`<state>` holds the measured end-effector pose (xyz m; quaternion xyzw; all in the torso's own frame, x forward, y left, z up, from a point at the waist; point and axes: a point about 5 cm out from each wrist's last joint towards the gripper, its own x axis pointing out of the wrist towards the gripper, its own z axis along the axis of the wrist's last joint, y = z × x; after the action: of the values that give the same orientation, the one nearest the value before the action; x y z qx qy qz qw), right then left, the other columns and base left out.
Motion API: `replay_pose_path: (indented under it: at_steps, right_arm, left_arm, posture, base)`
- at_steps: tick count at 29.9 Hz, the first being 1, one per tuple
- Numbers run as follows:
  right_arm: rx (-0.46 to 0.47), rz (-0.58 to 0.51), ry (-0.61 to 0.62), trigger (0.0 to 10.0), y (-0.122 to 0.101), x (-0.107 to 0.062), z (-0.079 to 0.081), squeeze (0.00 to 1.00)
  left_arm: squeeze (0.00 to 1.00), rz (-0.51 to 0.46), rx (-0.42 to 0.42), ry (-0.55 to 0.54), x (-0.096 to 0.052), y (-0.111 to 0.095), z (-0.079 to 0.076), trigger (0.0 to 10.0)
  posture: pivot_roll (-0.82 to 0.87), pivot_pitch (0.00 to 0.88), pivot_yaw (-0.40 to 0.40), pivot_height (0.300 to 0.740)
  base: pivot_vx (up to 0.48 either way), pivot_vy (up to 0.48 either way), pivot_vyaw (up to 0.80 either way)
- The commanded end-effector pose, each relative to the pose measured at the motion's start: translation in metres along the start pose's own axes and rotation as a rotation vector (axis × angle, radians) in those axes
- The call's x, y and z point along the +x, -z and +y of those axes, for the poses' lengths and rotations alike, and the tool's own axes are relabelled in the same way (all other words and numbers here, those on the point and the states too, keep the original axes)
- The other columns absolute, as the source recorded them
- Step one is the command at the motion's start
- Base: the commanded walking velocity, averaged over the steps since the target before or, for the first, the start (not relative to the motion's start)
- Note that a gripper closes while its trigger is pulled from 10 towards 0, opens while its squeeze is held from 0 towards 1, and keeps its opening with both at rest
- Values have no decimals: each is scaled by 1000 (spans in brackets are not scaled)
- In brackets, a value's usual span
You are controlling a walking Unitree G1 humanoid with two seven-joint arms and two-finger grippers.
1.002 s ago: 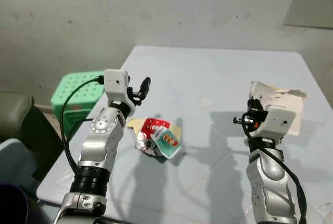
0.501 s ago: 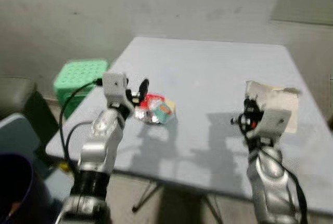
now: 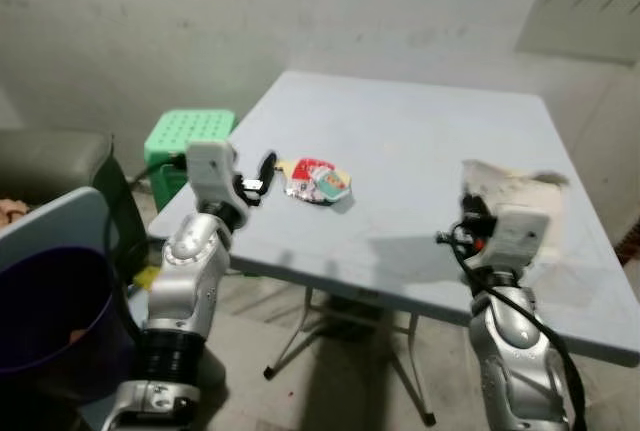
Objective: Picking trash to rubbish bin
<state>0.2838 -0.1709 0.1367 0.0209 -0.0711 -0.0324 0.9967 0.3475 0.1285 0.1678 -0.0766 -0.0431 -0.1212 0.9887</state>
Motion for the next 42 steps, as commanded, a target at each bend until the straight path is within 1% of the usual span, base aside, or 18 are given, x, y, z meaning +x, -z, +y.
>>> replay_pose_path:
  at_steps: [1, 11, 28, 38, 42]
  right_arm:
    - [-7, -15, -12, 10000, -5, 2, 2, 0]
    - [-10, -6, -22, 10000, -4, 2, 3, 0]
    - [-17, -3, -46, 10000, -4, 4, 5, 0]
    - [-9, -2, -54, 10000, -5, 5, 6, 0]
    - [-9, -6, -47, 10000, -6, 5, 4, 0]
  left_arm:
    - [0, -6, 17, -1, 0, -2, 1, 10000]
    - [0, -3, 5, 9, 1, -1, 0, 10000]
    - [0, -12, 25, 15, 1, -2, 1, 10000]
    - [0, -12, 24, 32, 4, -4, -4, 10000]
    - [0, -9, 28, 32, 3, -4, -3, 10000]
  posture:
    - [-63, 0, 14, 740]
    - [-59, 0, 12, 740]
    - [-50, 0, 9, 740]
    - [-42, 0, 9, 740]
    - [-45, 0, 10, 740]
  base:
    - [0, 0, 800]
    - [0, 0, 800]
    - [0, 0, 800]
    - [0, 0, 800]
    - [0, 0, 800]
